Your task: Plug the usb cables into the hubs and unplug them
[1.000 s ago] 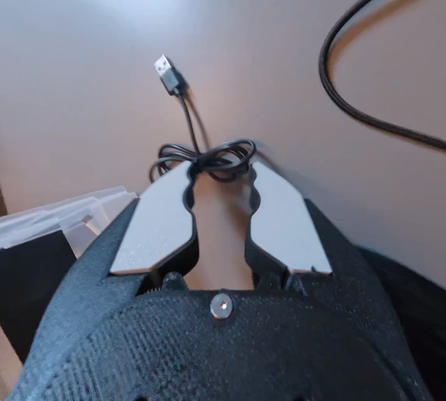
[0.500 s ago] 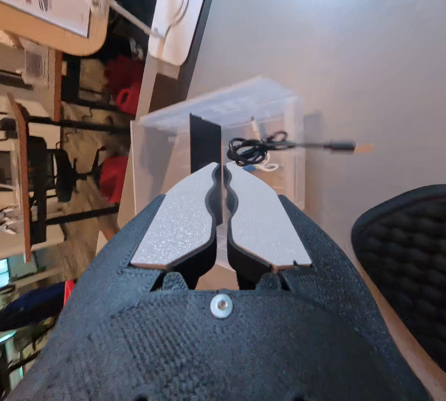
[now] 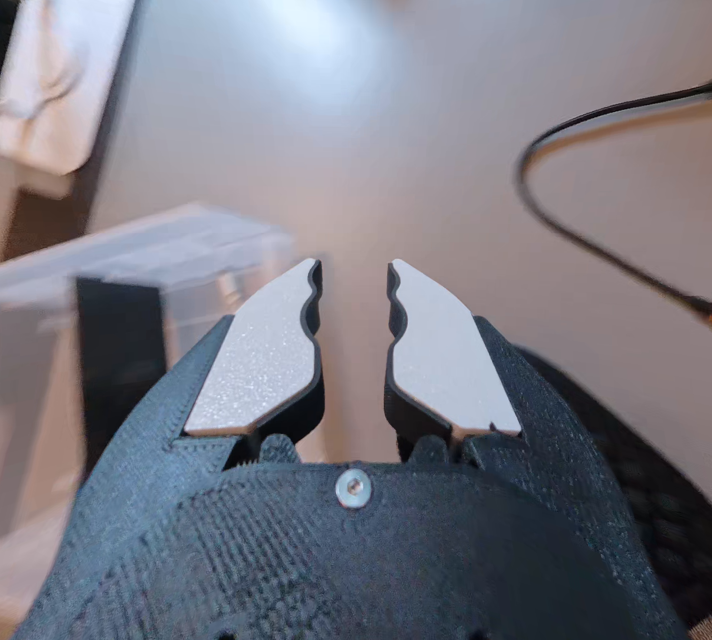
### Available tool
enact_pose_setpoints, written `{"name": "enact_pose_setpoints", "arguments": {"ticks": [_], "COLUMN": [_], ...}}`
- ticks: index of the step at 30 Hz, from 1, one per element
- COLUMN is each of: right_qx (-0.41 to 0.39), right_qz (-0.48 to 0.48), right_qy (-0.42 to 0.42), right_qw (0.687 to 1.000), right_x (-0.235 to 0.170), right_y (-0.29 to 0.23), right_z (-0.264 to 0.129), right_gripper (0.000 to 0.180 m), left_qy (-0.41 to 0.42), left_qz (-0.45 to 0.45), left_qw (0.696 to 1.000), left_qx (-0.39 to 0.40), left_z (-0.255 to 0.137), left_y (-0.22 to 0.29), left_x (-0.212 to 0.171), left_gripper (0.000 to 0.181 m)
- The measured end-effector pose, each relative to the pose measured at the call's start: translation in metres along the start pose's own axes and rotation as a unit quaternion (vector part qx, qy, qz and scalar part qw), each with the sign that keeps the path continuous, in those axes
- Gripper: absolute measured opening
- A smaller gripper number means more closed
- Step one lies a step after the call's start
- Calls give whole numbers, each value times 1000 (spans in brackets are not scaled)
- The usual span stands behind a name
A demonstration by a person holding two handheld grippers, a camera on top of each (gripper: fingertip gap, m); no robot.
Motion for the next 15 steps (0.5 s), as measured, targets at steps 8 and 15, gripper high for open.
{"name": "enact_pose_setpoints", "arguments": {"ticks": [8,15], "right_qx": [2,3], "right_qz": [0,-5], "right_qy": [-7,-8], "right_qw": [1000,1000], "right_x": [-3,-2], "right_y": [-1,-1], "right_z": [3,1], "right_gripper": [71,72], "left_qy": [33,60], "left_qz": [197,310], "left_qw": [962,898], "left_qx": [-188,-308], "left_z": [62,85], "left_y": [117,179], "left_x": [52,85], "left_gripper": [33,34]}}
Point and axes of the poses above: each gripper's, where its closed fingertips meet, z out along the fingers, x out of its top, y = z × x across the jaws, the point moved 6 cm from there along -z, back along the fingers, and after that the axes turned 3 degrees about x, right-handed, at the moved point
